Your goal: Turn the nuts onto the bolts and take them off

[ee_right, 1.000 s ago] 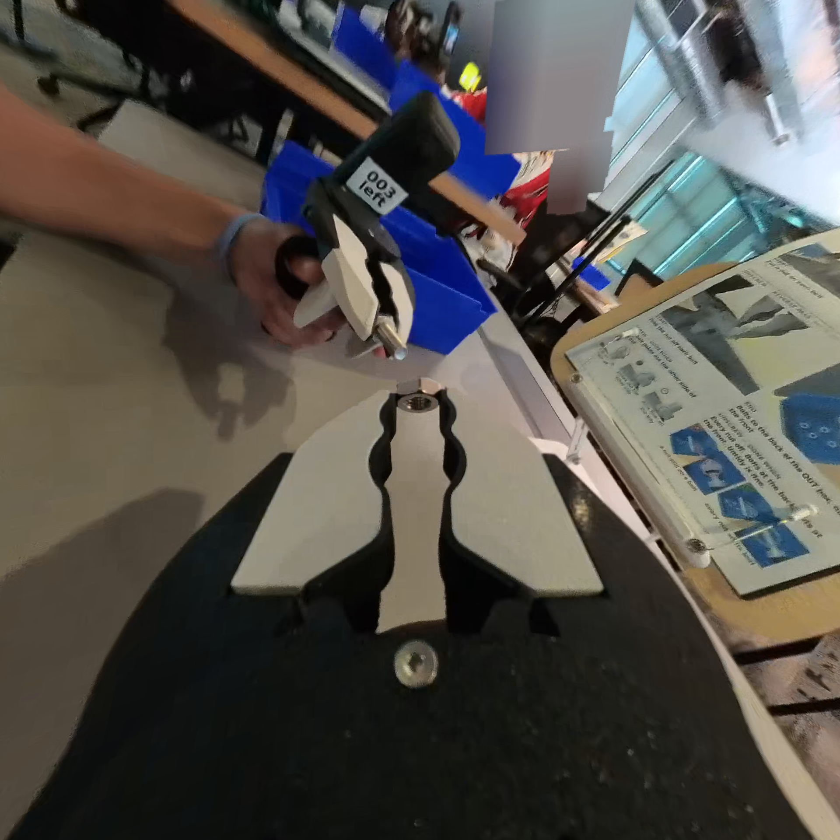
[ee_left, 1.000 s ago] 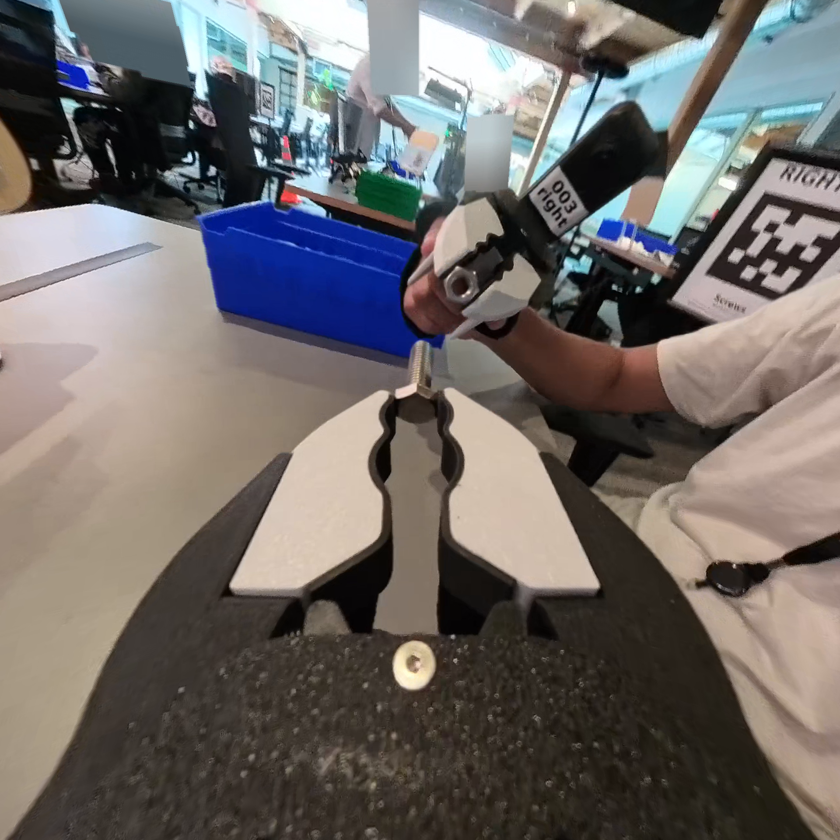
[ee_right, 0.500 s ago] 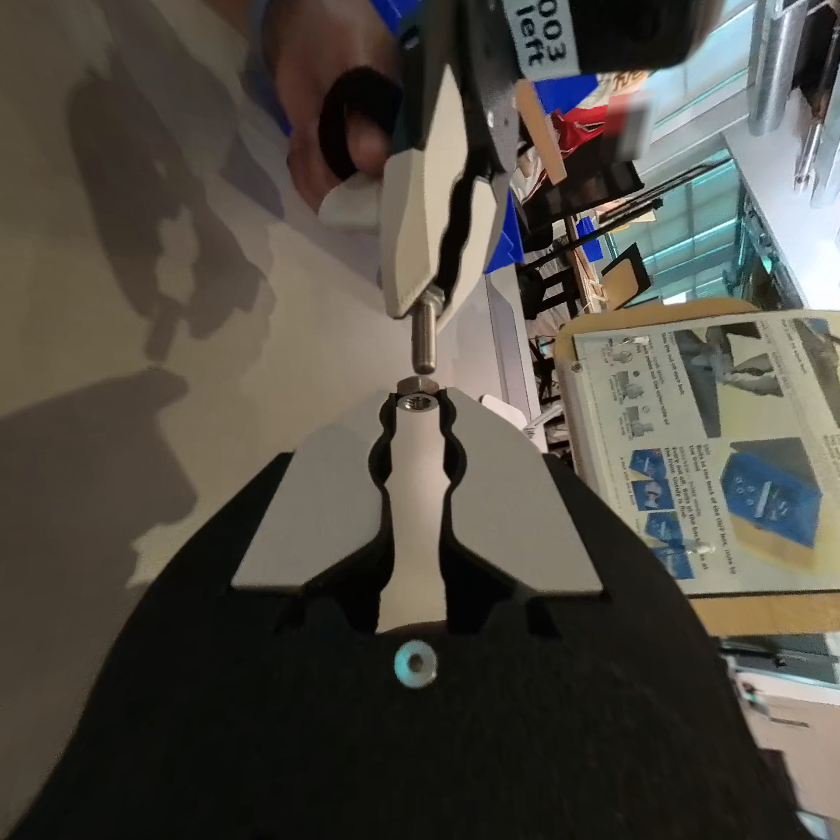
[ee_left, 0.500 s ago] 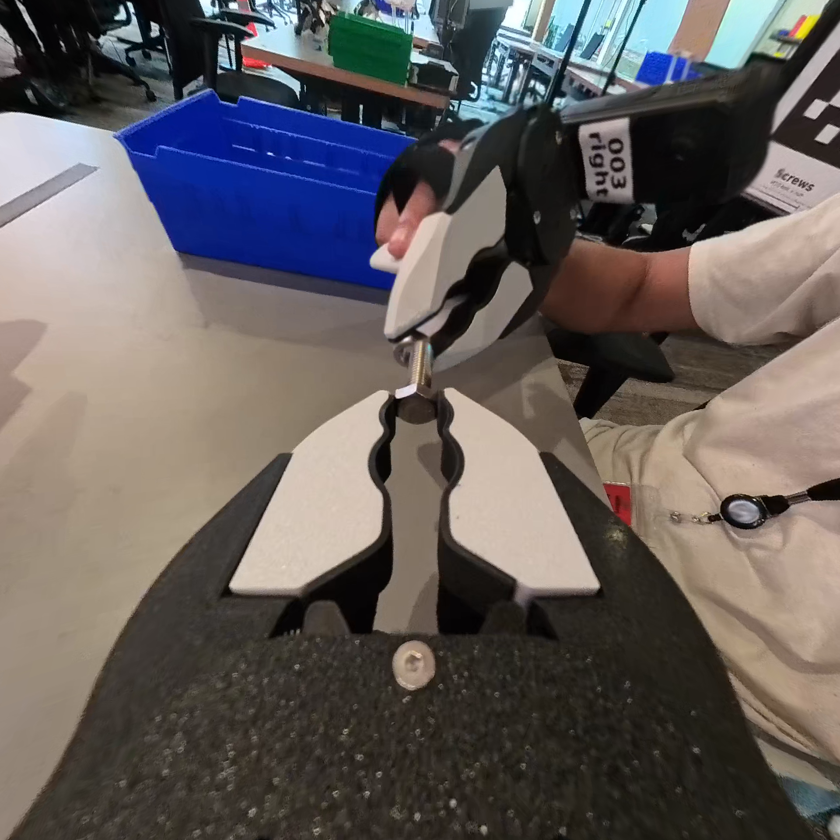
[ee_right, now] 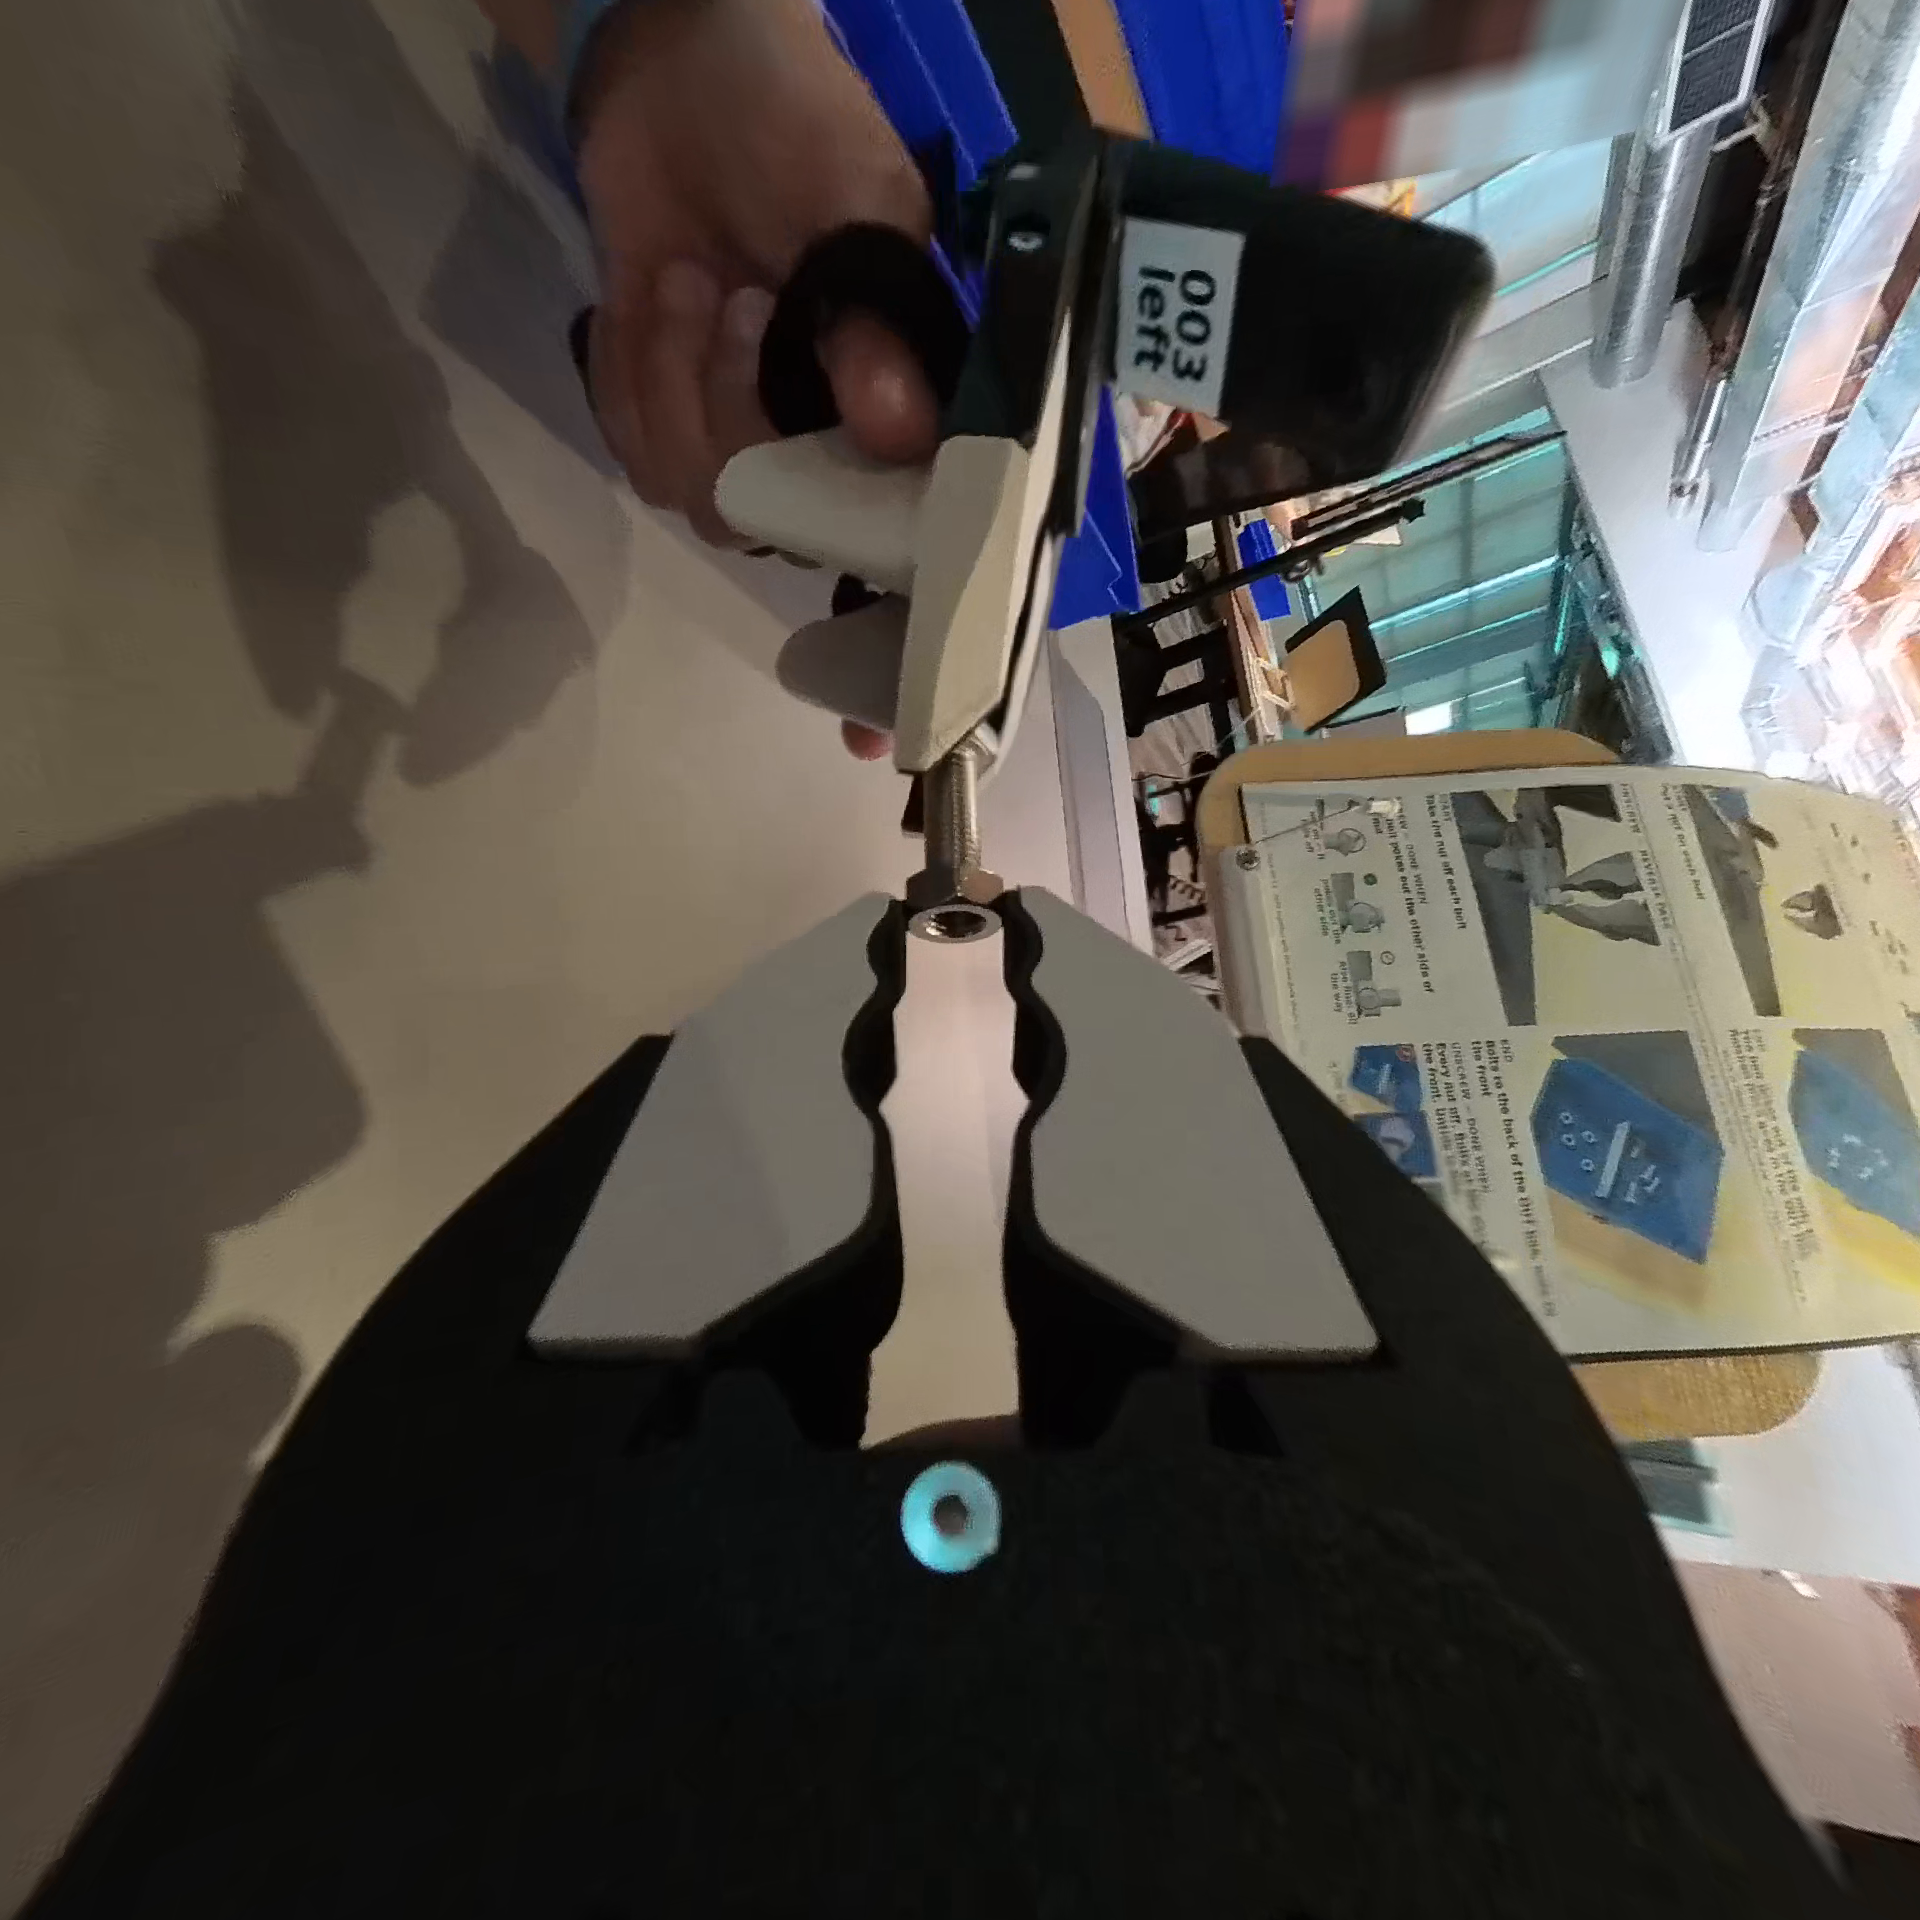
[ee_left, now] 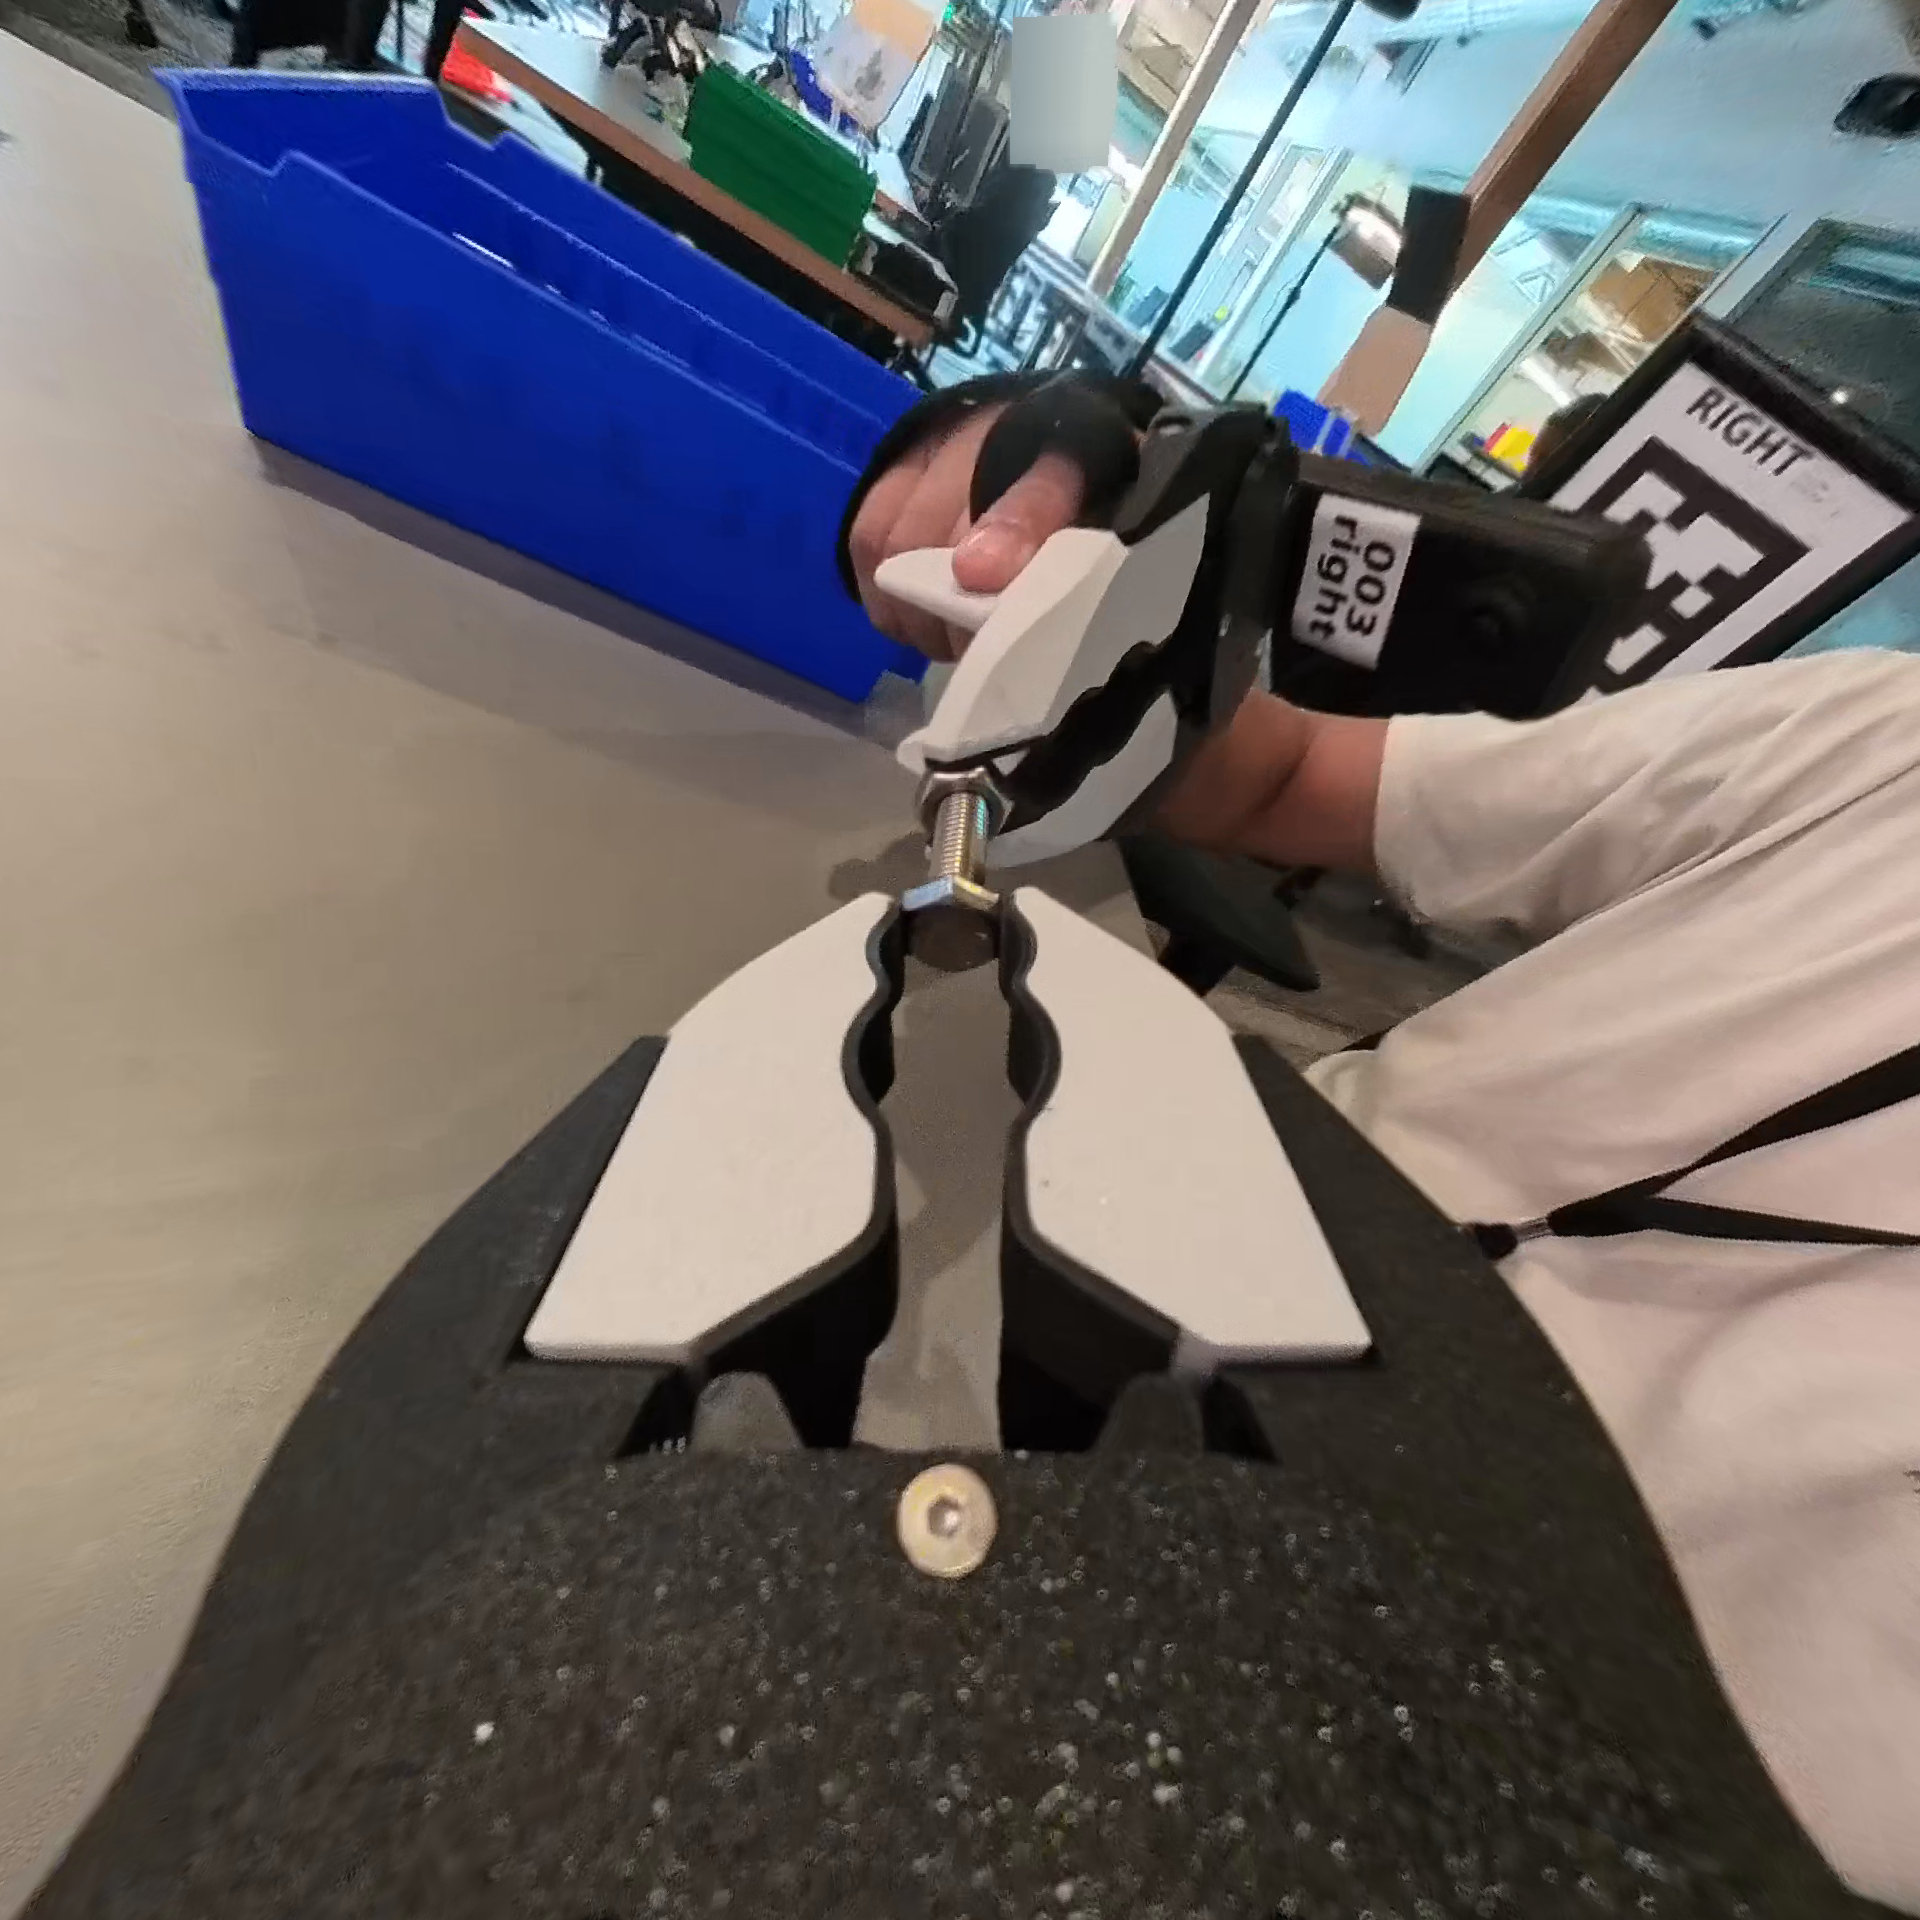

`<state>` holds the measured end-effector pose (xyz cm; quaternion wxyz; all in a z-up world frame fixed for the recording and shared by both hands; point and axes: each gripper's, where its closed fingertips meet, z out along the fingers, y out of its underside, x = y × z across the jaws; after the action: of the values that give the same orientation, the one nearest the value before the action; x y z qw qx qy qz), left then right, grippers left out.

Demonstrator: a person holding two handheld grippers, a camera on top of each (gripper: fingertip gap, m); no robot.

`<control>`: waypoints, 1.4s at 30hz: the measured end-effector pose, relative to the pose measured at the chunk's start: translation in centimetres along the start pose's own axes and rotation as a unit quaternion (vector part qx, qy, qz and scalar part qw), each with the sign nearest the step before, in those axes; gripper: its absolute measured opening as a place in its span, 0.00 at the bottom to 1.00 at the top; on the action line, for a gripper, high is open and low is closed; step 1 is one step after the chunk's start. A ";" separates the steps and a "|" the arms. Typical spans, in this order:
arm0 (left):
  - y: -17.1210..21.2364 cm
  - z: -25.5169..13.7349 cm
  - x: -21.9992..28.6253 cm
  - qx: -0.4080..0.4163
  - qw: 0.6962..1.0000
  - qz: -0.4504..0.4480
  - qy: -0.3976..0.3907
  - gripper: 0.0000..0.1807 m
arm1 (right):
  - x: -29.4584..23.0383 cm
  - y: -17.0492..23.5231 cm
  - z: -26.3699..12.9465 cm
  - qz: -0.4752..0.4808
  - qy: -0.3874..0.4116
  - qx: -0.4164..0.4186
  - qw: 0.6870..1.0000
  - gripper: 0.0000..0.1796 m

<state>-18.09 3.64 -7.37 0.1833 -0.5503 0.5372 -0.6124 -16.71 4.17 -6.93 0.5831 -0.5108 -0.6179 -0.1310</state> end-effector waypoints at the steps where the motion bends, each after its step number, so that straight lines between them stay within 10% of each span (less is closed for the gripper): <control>1: 0.1 0.1 -0.2 -0.002 1.000 0.005 -0.009 0.09 | -0.1 0.2 0.1 0.018 -0.009 0.001 1.000 0.10; 15: -0.3 0.1 -0.1 -0.020 0.953 0.262 -0.152 0.09 | -1.2 0.1 0.2 0.425 -0.212 0.099 0.875 0.10; 25: 0.4 0.5 0.9 -0.027 0.901 0.397 -0.173 0.09 | -1.8 -1.2 -0.9 0.641 -0.378 0.157 0.649 0.10; 34: 0.4 -0.1 0.4 -0.029 0.846 0.476 -0.239 0.09 | -1.4 -1.3 -0.2 0.802 -0.431 0.148 0.385 0.10; 42: -0.2 -0.9 0.2 0.001 0.854 0.455 -0.250 0.09 | -0.3 -1.7 0.4 0.832 -0.408 0.158 0.342 0.12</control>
<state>-18.89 3.97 -6.92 0.5705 -0.3786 0.6630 -0.3029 -18.37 3.60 -6.52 0.1368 -0.6502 -0.0453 0.7459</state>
